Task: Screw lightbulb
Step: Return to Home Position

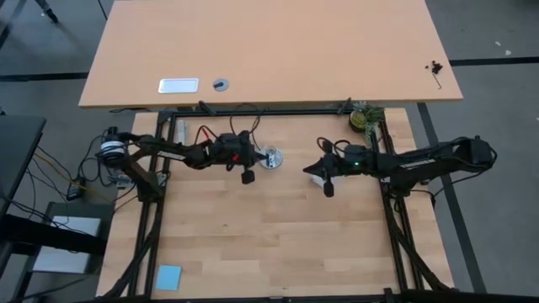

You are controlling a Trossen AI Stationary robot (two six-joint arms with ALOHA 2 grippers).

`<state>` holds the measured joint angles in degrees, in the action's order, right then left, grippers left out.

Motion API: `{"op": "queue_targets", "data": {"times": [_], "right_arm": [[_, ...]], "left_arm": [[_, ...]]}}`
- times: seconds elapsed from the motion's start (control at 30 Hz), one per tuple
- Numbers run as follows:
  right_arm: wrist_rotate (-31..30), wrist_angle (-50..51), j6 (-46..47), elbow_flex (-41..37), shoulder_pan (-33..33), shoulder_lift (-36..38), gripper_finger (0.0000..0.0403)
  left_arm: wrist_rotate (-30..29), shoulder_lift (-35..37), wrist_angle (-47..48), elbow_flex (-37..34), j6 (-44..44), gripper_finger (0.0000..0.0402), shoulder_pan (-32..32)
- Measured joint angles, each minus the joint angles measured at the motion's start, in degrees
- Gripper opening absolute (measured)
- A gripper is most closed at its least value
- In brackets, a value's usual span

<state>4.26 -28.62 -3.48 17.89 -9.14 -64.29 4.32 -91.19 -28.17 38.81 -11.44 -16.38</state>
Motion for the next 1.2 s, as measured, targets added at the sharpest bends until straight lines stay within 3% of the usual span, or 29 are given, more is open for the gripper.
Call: {"op": "queue_targets", "data": {"times": [0.3, 0.53, 0.97, 1.2], "right_arm": [[-0.33, 0.36, -2.59, -5.58, -0.27, 12.0, 0.0008], [-3.85, 7.02, -3.12, -6.63, -0.42, 18.45, 0.0008], [-4.56, 13.27, -1.81, -6.62, -0.42, 22.33, 0.0009], [-4.45, 16.1, -1.64, -6.55, -0.42, 23.93, 0.0009]], "left_arm": [[-0.36, 5.92, 4.35, -0.02, -0.07, 0.0001, 0.0], [-0.63, 9.29, 4.61, -2.56, 0.04, 0.0001, 0.0], [0.91, 15.01, 4.68, -7.38, 1.2, 0.0001, 0.27], [0.29, 21.73, 3.26, -12.71, 1.33, 0.0001, 1.14]]}}
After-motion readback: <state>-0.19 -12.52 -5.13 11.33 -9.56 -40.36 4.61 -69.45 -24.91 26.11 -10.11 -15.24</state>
